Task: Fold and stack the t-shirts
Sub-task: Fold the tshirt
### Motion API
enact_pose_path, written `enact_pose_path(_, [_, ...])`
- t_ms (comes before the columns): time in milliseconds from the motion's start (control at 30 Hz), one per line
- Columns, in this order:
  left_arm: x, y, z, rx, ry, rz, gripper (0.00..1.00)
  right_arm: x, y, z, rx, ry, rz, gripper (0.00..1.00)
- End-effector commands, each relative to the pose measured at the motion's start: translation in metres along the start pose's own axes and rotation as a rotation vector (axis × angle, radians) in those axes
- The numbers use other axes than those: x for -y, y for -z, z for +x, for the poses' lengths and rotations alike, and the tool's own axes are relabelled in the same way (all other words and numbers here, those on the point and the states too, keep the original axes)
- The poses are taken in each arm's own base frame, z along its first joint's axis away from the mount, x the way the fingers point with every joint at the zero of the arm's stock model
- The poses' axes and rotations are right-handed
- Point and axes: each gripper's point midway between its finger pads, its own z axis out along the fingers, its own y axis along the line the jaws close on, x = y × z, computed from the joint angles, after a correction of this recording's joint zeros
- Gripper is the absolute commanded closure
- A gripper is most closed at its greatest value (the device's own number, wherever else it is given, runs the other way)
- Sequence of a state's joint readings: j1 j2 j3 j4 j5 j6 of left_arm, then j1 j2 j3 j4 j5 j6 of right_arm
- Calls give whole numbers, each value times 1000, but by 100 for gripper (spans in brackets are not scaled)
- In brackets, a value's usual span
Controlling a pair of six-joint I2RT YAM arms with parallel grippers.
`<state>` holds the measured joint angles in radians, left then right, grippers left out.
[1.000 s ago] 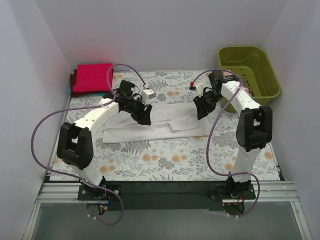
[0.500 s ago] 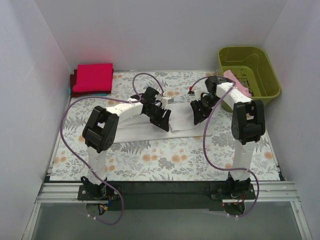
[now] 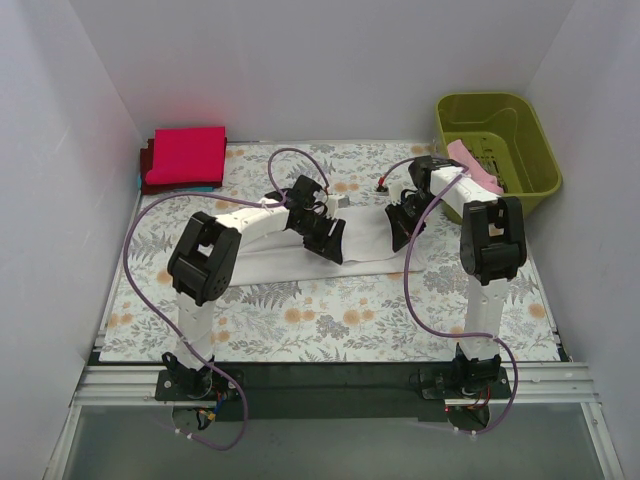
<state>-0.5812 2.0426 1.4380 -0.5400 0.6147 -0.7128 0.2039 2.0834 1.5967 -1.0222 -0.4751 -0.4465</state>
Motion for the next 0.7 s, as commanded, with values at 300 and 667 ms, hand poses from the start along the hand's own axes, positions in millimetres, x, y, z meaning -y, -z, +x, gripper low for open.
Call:
enact_pose_path(300, [5, -18, -19, 21, 44, 37, 60, -13, 11, -10, 54, 12, -61, 99])
enact_pose_path(667, [16, -11, -30, 54, 32, 69, 71, -12, 20, -18, 91, -7, -97, 99])
